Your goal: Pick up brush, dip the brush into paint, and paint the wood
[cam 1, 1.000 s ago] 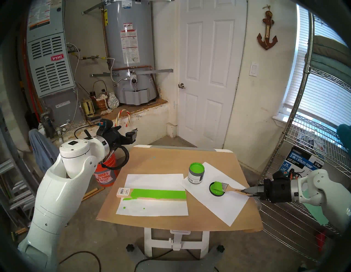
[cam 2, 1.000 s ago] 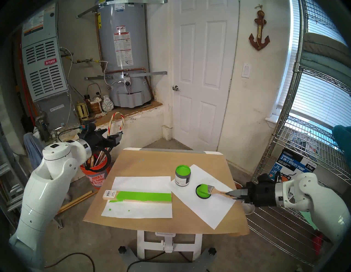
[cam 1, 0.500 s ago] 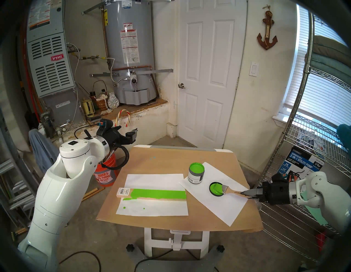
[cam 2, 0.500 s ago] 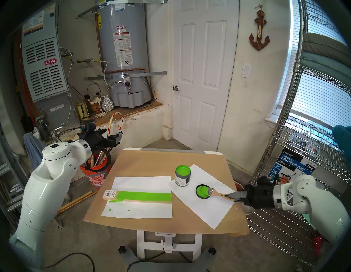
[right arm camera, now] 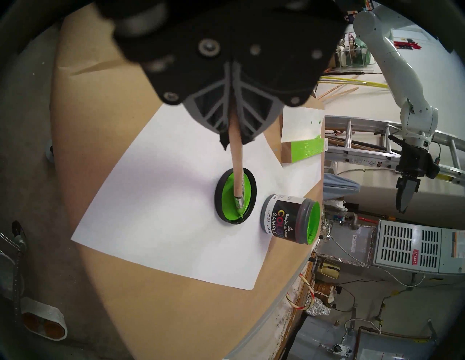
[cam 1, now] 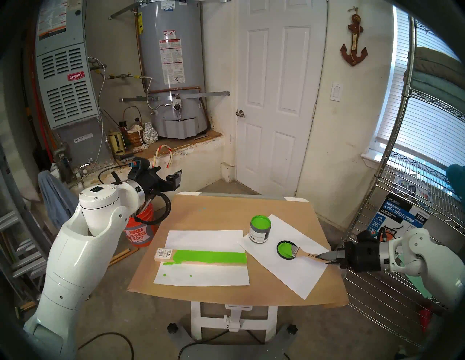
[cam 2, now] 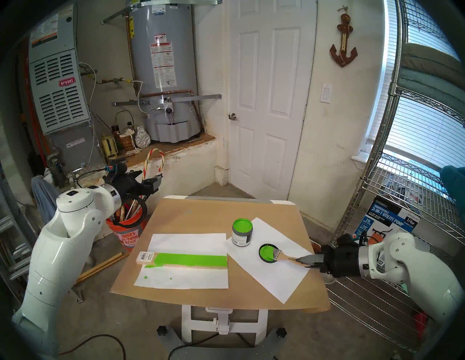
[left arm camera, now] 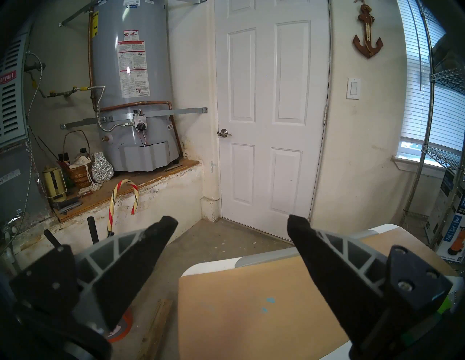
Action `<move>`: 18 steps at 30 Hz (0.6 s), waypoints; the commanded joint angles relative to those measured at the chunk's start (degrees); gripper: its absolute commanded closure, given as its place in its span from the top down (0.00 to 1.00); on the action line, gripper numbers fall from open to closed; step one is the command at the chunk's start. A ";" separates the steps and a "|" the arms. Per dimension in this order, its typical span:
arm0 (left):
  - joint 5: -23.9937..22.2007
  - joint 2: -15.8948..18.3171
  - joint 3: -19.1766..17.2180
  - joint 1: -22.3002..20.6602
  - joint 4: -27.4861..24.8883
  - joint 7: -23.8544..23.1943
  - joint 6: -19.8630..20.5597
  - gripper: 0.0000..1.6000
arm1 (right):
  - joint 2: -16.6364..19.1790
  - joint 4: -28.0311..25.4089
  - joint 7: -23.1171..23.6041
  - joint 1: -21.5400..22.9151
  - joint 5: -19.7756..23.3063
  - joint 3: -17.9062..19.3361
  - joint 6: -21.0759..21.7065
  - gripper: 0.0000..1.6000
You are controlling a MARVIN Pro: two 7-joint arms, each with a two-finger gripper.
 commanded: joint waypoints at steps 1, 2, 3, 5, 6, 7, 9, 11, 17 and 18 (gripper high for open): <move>-0.09 0.09 -0.53 -0.52 -0.96 0.02 -0.17 1.00 | 0.53 0.83 -1.09 3.09 -0.45 -1.86 -1.10 0.00; -0.09 0.09 -0.53 -0.52 -0.96 0.02 -0.17 1.00 | 0.54 0.98 -1.03 3.29 -0.51 -2.03 -1.08 0.00; -0.09 0.09 -0.53 -0.52 -0.96 0.02 -0.17 1.00 | 0.53 1.10 -0.97 3.48 -0.56 -2.19 -1.04 0.00; -0.10 0.09 -0.53 -0.52 -0.96 0.02 -0.17 1.00 | 0.57 1.25 -0.96 3.74 -0.52 -2.43 -0.92 0.00; -0.10 0.09 -0.53 -0.52 -0.96 0.02 -0.17 1.00 | 0.58 1.29 -0.96 3.83 -0.50 -2.51 -0.87 0.00; -0.10 0.09 -0.53 -0.52 -0.96 0.02 -0.17 1.00 | 0.62 1.30 -1.17 3.91 -0.34 -2.59 -0.86 0.00; -0.10 0.09 -0.53 -0.52 -0.96 0.02 -0.17 1.00 | 0.59 1.33 -1.11 3.98 -0.34 -2.66 -0.83 0.00; -0.10 0.09 -0.53 -0.52 -0.96 0.02 -0.17 1.00 | 0.60 1.35 -0.98 3.90 -0.26 -2.50 -0.74 0.00; -0.10 0.09 -0.53 -0.52 -0.97 0.02 -0.17 1.00 | 0.69 1.24 -0.81 3.31 0.04 -1.77 -0.43 0.37; -0.10 0.09 -0.53 -0.52 -0.97 0.02 -0.17 1.00 | 0.69 1.19 -0.82 3.18 0.07 -1.63 -0.38 0.37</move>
